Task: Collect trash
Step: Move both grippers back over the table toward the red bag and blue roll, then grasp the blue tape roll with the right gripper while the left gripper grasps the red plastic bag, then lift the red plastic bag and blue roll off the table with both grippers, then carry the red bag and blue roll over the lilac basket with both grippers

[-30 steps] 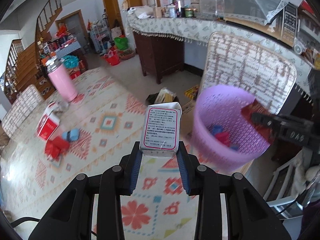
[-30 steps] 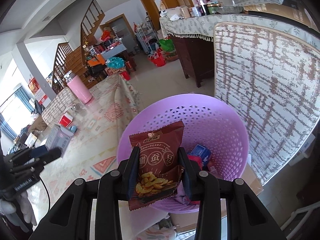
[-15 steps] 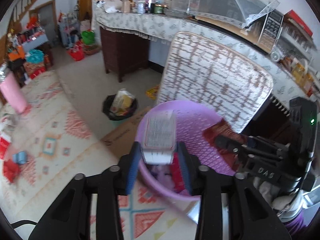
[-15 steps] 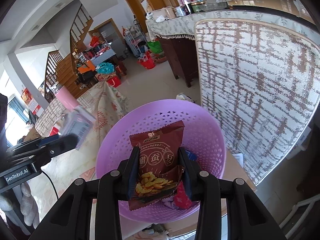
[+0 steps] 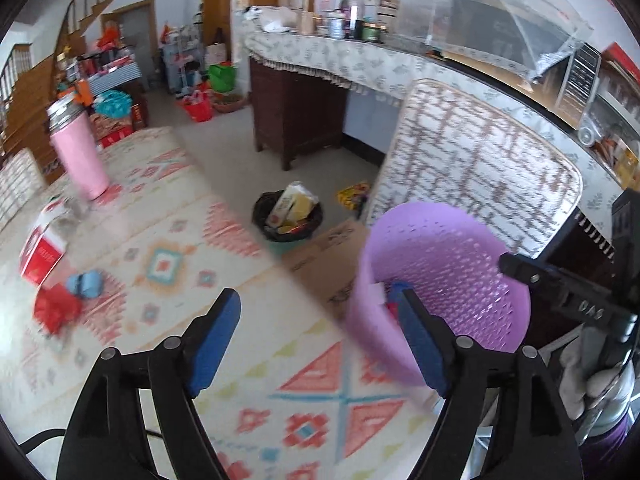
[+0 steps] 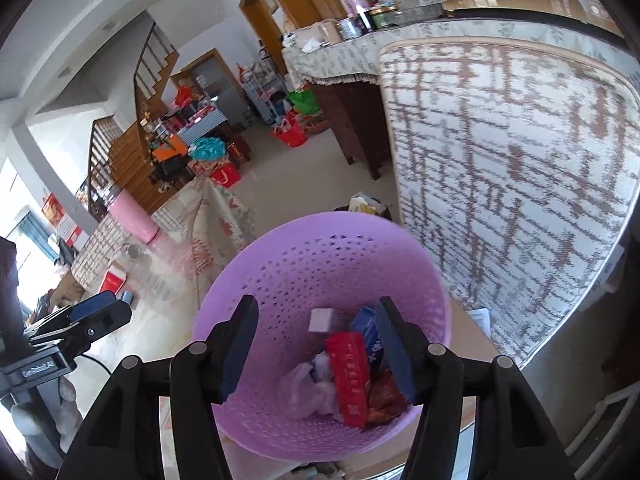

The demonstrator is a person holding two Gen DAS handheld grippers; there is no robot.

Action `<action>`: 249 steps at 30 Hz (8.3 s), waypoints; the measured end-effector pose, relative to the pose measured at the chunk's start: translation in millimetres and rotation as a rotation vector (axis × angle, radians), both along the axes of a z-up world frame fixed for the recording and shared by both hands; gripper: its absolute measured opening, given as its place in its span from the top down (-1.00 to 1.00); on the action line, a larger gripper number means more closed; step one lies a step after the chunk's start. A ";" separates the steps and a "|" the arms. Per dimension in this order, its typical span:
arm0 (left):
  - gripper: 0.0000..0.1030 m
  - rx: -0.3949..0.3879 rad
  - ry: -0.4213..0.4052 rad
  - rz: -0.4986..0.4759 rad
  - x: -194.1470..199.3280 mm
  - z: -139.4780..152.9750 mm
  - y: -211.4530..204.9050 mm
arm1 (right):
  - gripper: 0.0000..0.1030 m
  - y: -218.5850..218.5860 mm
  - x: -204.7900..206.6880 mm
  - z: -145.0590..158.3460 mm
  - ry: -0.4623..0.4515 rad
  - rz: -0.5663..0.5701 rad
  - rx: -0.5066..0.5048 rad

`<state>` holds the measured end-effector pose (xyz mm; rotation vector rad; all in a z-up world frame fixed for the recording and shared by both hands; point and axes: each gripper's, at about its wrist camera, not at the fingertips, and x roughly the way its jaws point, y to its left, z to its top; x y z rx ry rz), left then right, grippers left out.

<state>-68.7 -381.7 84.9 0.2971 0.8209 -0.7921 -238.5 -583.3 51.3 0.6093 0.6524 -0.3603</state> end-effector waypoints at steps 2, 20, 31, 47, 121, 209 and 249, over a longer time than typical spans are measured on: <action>-0.54 0.009 0.009 0.042 7.4 -3.4 20.2 | -0.26 9.7 4.4 4.3 -0.002 0.019 -0.017; -0.54 -0.001 0.052 0.275 44.1 -14.5 173.0 | -0.37 121.3 63.9 31.2 -0.047 0.265 -0.015; -0.54 -0.049 0.050 0.387 58.4 -16.2 239.3 | -0.37 191.4 101.6 28.1 0.005 0.386 -0.045; -0.54 -0.091 0.162 0.532 101.3 -48.7 308.7 | -0.37 261.7 175.2 14.4 0.099 0.508 -0.109; -0.84 -0.051 0.210 0.615 206.6 -50.6 285.6 | 0.46 301.9 252.7 -46.3 0.169 0.704 -0.072; 0.13 0.086 -0.159 0.657 -39.2 7.1 305.5 | 0.47 315.5 92.2 9.7 -0.033 0.557 -0.149; 0.13 0.041 -0.131 0.470 -60.9 5.8 244.6 | 0.47 265.6 41.3 24.4 -0.097 0.420 -0.139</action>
